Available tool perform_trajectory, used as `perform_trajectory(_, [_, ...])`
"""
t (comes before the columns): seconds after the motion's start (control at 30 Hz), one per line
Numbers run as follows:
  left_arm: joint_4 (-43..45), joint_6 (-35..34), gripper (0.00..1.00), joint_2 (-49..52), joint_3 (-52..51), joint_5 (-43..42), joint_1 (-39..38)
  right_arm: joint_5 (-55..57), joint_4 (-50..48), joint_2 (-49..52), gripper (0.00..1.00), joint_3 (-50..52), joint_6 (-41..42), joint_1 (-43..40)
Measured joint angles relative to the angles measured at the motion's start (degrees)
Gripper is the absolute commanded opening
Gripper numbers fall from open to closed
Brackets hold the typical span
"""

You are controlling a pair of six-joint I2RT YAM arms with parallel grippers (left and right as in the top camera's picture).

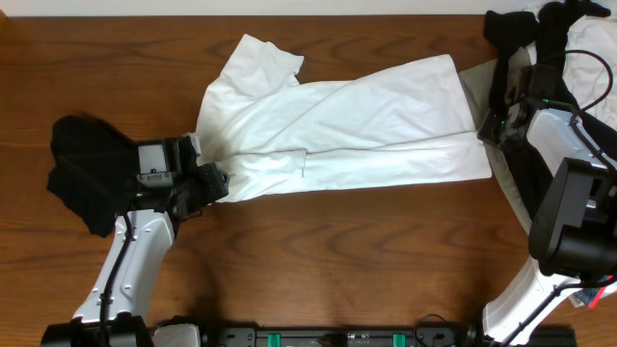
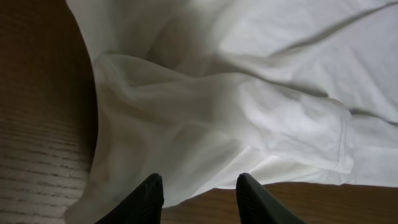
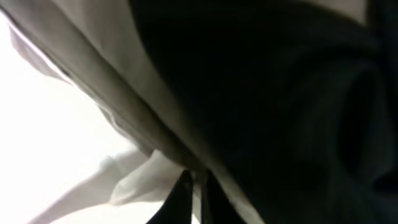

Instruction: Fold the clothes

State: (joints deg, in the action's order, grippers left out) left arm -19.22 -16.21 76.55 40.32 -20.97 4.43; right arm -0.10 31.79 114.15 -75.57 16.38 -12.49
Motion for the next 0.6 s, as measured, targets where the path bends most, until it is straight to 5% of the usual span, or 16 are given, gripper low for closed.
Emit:
perform_trajectory(0.5, [2.6, 0.2, 0.47, 0.2, 0.0, 0.2, 0.0, 0.6, 1.7, 0.0, 0.03, 0.0, 0.0, 0.0])
perform_trajectory(0.6, [2.7, 0.0, 0.32, 2.0, 0.0, 0.2, 0.0, 0.6, 2.1, 0.0, 0.03, 0.0, 0.0, 0.0])
